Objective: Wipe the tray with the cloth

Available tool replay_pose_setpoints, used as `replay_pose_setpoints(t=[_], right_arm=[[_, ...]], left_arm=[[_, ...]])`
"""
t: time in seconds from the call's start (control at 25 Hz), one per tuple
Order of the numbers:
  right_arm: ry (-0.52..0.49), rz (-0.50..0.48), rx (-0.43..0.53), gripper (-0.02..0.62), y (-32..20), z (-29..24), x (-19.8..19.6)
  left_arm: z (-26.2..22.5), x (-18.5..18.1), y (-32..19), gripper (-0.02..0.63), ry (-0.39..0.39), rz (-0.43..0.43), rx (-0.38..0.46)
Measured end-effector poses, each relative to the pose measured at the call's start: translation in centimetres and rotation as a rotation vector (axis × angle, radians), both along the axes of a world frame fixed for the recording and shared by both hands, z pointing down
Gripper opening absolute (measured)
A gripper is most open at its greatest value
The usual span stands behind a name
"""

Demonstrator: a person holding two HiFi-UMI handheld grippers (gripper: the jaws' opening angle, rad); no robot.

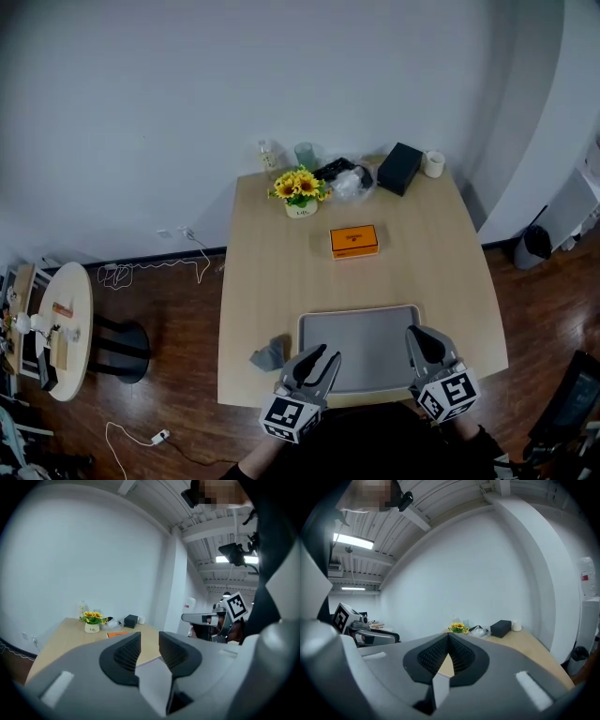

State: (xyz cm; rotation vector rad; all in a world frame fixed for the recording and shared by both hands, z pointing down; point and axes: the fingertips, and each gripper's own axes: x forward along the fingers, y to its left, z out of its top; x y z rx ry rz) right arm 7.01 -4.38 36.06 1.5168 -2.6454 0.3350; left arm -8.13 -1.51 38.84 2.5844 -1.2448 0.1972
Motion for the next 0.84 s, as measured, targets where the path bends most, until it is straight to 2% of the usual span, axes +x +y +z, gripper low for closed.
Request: replay_pose_setpoints(t=[0.64,0.84], right_arm=[[-0.001,0.016,-0.011,0.000,0.4,0.3,0.6],[-0.007,0.019,-0.015,0.000,0.8,0.4,0.3]], left_arm=[[0.6,-0.6,-0.1,0.093,-0.007,-0.017,-0.017],[0.7,-1.2,0.2,0.084,0.029,-0.035,-0.041]])
